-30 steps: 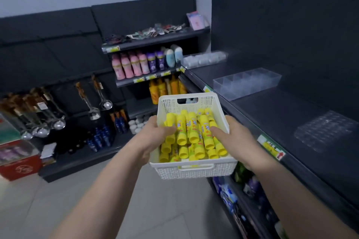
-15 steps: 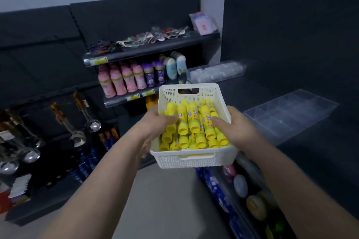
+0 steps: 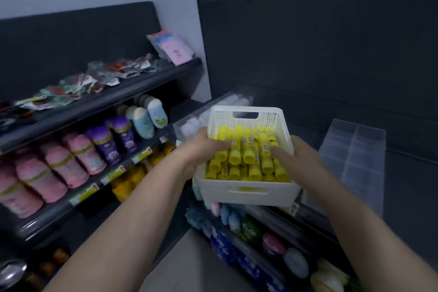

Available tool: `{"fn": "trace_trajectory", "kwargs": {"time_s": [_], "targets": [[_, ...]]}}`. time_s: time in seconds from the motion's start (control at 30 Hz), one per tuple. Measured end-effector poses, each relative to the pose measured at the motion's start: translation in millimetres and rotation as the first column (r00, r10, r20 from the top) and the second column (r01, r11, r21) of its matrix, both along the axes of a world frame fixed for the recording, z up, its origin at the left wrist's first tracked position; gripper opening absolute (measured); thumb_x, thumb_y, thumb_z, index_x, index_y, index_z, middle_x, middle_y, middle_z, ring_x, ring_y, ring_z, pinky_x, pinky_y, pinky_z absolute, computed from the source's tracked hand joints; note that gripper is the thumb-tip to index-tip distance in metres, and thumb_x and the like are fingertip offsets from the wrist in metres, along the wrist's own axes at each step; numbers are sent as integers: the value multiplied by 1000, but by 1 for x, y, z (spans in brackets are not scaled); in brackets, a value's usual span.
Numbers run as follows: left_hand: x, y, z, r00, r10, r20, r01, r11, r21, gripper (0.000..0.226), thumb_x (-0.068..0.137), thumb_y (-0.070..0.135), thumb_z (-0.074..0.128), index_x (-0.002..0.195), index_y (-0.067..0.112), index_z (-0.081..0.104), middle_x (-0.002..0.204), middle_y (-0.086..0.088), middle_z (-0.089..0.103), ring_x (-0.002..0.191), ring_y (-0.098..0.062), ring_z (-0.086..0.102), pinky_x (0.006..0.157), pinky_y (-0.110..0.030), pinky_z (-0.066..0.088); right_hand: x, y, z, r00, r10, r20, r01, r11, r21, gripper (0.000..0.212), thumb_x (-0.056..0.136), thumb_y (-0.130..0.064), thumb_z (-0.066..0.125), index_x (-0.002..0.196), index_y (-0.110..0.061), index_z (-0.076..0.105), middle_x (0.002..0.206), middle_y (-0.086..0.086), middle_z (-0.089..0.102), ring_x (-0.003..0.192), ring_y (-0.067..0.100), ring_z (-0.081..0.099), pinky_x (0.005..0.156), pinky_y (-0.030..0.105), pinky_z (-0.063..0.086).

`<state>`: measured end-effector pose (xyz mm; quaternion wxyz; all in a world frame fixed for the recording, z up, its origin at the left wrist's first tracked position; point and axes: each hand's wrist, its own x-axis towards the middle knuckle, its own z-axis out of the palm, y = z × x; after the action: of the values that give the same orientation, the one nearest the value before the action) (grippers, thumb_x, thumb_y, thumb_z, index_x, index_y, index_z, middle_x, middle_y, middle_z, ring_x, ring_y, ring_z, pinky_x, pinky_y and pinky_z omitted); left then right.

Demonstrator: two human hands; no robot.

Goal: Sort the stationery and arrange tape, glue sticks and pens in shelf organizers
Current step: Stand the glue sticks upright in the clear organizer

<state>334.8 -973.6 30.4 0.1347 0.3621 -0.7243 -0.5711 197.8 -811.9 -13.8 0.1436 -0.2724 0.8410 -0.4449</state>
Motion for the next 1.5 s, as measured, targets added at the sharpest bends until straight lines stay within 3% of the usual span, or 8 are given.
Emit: {"fn": "trace_trajectory", "kwargs": {"time_s": [0.4, 0.53, 0.67, 0.97, 1.1, 1.23, 1.37, 1.5], "targets": [[-139, -109, -53, 929, -361, 84, 360, 933, 20, 14, 86, 16, 69, 91, 27, 63, 93, 4, 71, 84, -13, 69, 75, -33, 56, -71, -78, -34, 967, -254, 33, 245, 953, 176, 47, 92, -41, 53, 125, -11, 41, 120, 12, 60, 105, 33, 58, 80, 36, 45], [-169, -124, -71, 917, -374, 137, 396, 896, -199, 36, 85, 21, 69, 117, 24, 53, 116, 1, 63, 113, -23, 59, 96, -40, 48, -70, -98, -47, 946, -324, -5, 316, 919, 236, 64, 92, -41, 52, 137, -5, 24, 134, 15, 47, 112, 36, 55, 84, 38, 43], [-172, -131, -91, 911, -275, 308, 408, 718, -565, 71, 87, 44, 60, 141, 8, 31, 142, -10, 45, 127, -27, 46, 102, -40, 40, -66, -103, -51, 923, -358, -140, 384, 868, 315, 81, 93, -49, 44, 149, -9, 2, 146, 12, 37, 120, 35, 50, 89, 39, 42], [-177, -149, -92, 887, -390, 247, 459, 684, -567, 57, 95, 42, 48, 135, 2, 38, 139, -16, 46, 125, -31, 47, 98, -39, 41, -61, -114, -44, 891, -389, -232, 453, 747, 487, 79, 93, -53, 42, 148, -9, 7, 145, 13, 36, 124, 33, 47, 93, 43, 41], [-159, -208, -86, 916, -362, 171, 352, 524, -775, 40, 97, 23, 44, 133, 9, 50, 141, -13, 46, 131, -28, 39, 107, -35, 29, -48, -145, -23, 762, -308, -570, 585, 704, 401, 64, 94, -47, 40, 145, -11, 23, 148, 7, 33, 130, 28, 38, 95, 43, 39], [-135, -256, -92, 824, -342, 453, 551, 297, -780, 42, 98, 28, 41, 140, 24, 45, 152, -6, 32, 142, -23, 22, 115, -42, 16, -29, -206, -10, 827, -106, -552, 376, 835, 402, 42, 95, -36, 42, 132, -19, 46, 134, 4, 50, 121, 26, 49, 87, 38, 44], [-125, -282, -96, 731, -364, 577, 682, 347, -644, 44, 100, 48, 30, 143, 40, 34, 160, 7, 12, 147, -25, -1, 112, -61, 2, -15, -260, -17, 849, 106, -517, 198, 844, 499, 38, 96, -41, 39, 120, -16, 54, 129, 8, 54, 134, 23, 36, 101, 41, 33], [-118, -290, -102, 708, -411, 574, 706, 389, -592, 47, 100, 52, 24, 146, 41, 27, 161, 5, 7, 147, -26, -5, 113, -59, 3, -13, -290, -33, 892, 189, -410, 163, 712, 683, 47, 98, -44, 31, 130, -14, 48, 142, 8, 46, 145, 16, 10, 113, 47, 14]]}}
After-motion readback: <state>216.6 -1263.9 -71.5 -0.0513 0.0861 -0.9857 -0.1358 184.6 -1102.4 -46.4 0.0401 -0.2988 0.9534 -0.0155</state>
